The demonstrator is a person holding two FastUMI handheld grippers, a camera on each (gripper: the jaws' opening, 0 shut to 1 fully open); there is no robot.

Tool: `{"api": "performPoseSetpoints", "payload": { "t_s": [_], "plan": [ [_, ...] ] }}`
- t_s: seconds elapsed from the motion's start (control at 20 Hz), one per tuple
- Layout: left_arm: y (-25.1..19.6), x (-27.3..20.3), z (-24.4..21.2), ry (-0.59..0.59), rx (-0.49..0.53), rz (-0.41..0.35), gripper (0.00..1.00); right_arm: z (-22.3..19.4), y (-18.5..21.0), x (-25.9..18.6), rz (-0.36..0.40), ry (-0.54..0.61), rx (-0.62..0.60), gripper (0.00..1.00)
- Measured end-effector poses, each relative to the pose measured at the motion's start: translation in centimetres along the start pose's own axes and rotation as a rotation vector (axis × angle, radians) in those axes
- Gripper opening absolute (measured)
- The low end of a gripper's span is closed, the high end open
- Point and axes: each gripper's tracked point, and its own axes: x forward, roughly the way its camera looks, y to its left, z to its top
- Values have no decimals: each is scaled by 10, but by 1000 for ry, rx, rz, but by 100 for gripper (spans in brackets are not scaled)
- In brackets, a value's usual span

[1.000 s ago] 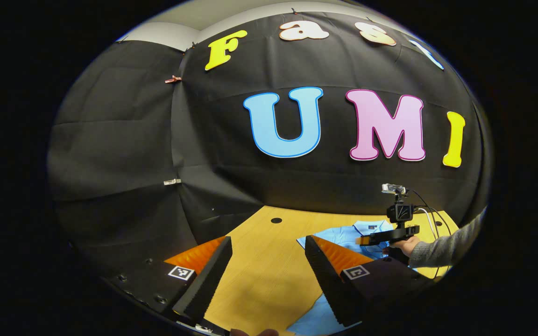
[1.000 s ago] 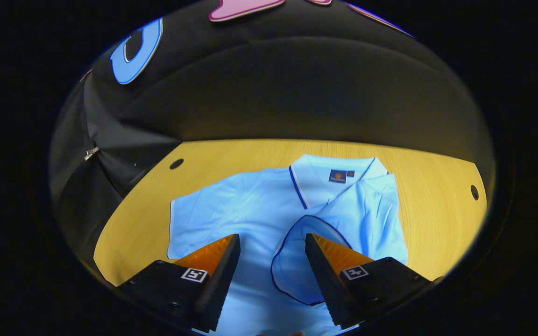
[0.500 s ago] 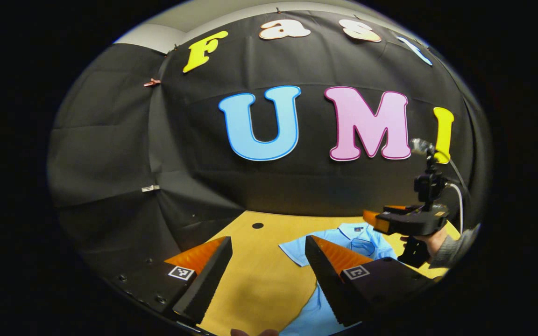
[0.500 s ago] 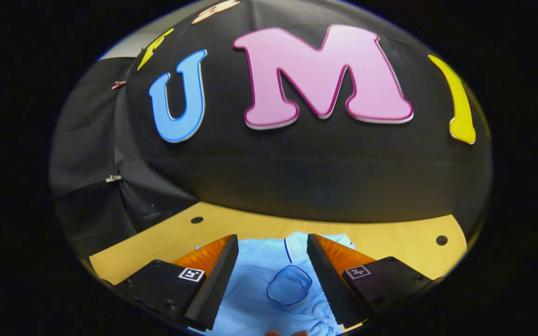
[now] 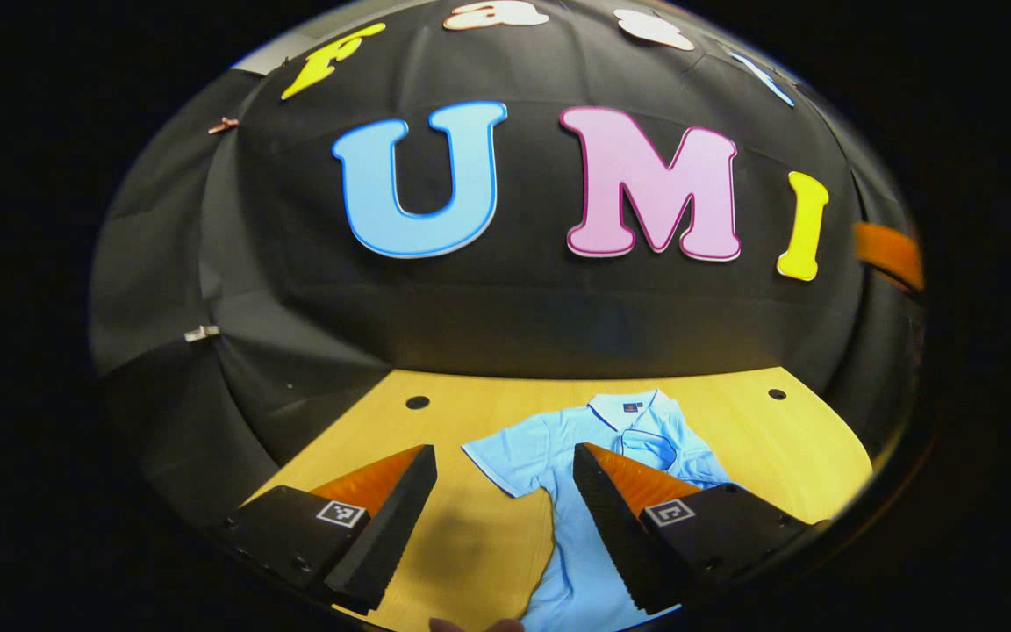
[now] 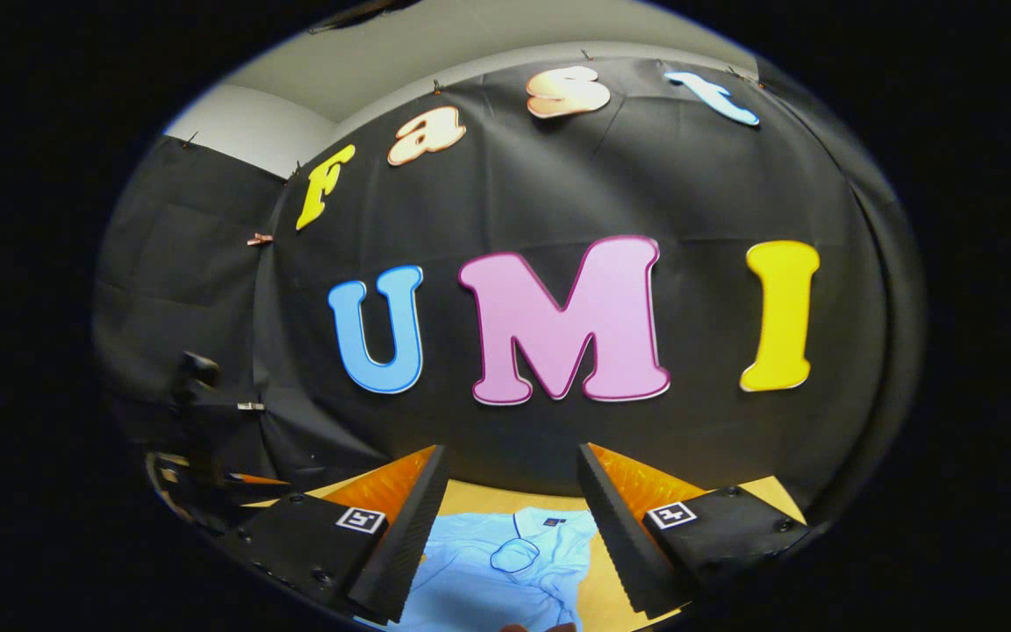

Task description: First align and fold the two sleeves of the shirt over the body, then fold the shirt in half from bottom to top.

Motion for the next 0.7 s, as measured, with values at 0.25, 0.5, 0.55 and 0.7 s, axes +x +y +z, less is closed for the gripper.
{"api": "performPoseSetpoints", "payload": {
  "t_s": [0.25, 0.5, 0.55, 0.7],
  "plan": [
    [3, 115, -59, 337, -159, 20, 99, 12, -18, -64, -70, 9, -71, 92],
    [32, 187, -120, 571, -175, 150, 99, 1, -35, -80, -116, 54, -76, 92],
    [36, 194, -121, 581, -169, 158, 99, 0, -42, -82, -127, 57, -77, 92],
    [38, 209, -128, 608, -145, 164, 99, -7, -55, -84, -148, 77, -68, 92]
  ]
}}
